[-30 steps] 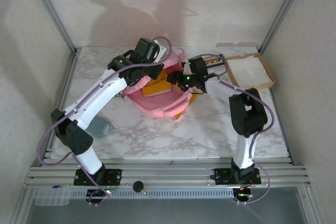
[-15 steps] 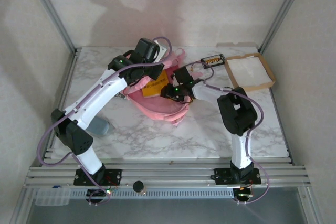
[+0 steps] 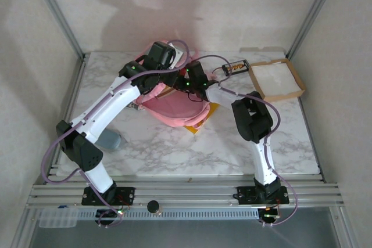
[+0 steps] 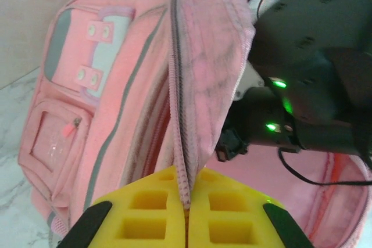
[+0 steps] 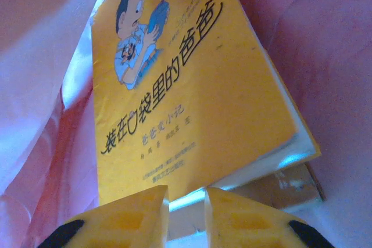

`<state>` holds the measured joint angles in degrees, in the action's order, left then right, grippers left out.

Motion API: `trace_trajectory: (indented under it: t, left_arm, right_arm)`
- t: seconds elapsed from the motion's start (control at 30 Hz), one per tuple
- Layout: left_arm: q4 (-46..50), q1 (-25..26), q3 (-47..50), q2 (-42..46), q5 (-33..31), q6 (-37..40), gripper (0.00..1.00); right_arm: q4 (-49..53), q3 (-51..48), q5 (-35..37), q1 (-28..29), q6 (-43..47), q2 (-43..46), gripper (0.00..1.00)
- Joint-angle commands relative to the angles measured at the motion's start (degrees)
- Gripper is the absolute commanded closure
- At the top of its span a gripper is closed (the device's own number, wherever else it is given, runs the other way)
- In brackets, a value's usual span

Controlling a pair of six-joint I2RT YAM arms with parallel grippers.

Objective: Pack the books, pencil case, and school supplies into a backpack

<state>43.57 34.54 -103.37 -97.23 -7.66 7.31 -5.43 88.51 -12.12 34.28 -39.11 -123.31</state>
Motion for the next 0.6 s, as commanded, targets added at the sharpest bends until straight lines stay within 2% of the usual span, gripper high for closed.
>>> trace_trajectory:
  t: [0.0, 0.2, 0.3, 0.43, 0.57]
  left_arm:
    - [-0.2, -0.4, -1.2, 0.5, -4.8, 0.4, 1.00]
    - [-0.6, -2.4, 3.5, 1.4, -7.2, -0.1, 1.00]
    - [-1.6, -2.7, 9.3, 3.5, -6.7, -1.9, 1.00]
    - [-3.0, -3.5, 18.7, 7.6, -11.3, -3.2, 1.00]
    - [-3.0, -6.7, 24.0, 11.0, -13.0, -6.1, 1.00]
  right_arm:
    - [-7.9, -10.3, -0.1, -0.3, -0.3, 10.7, 0.72]
    - [-8.4, -29.4, -3.8, -2.8, 3.3, 29.0, 0.61]
    - [-3.1, -31.9, -8.1, -7.9, 3.6, 33.8, 0.55]
    - [5.3, -31.5, -9.2, -13.4, 8.2, 34.4, 0.51]
    - [10.2, -28.0, -11.3, -18.6, 11.5, 29.2, 0.46]
